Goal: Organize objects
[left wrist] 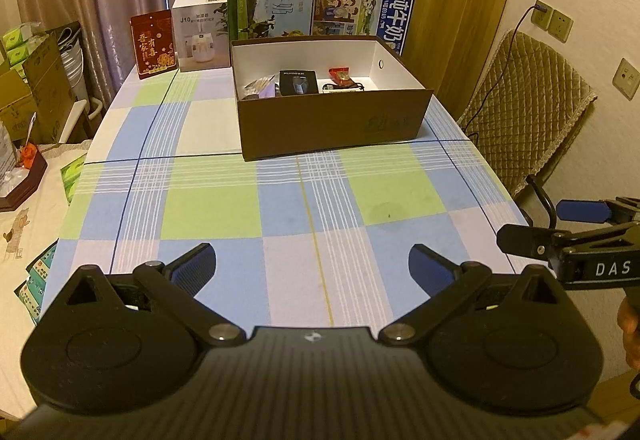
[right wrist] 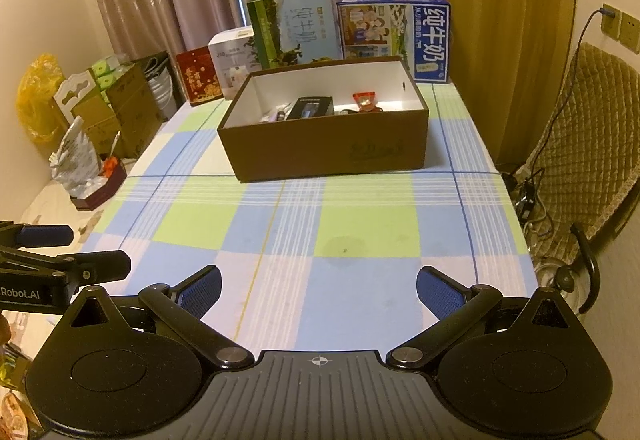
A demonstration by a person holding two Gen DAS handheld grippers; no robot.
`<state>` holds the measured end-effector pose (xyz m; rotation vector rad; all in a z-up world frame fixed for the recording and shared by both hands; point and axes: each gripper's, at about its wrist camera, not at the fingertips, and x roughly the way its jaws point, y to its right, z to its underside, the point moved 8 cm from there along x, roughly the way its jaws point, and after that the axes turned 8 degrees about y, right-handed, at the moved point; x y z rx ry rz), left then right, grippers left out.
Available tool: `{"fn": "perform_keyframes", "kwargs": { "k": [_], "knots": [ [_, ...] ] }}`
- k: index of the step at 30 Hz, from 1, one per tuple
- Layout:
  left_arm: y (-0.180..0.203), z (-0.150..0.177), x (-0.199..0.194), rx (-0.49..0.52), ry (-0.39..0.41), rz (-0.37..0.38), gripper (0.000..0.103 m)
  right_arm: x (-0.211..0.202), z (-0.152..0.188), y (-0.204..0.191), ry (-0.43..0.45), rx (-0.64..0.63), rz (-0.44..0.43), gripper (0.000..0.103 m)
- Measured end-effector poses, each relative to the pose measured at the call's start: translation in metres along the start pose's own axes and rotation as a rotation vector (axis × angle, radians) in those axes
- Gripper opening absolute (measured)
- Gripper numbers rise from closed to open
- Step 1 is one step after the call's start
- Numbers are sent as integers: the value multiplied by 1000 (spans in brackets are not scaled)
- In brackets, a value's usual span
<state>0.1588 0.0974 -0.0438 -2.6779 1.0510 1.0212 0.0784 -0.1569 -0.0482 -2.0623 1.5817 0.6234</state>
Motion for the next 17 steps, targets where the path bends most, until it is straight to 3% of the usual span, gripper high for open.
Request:
{"fn": "perform_keyframes", "kwargs": {
  "k": [17],
  "knots": [
    [-6,-2,3,5,-3,4,101,10,-2,-7,-12,-4,-1,101]
  ]
}}
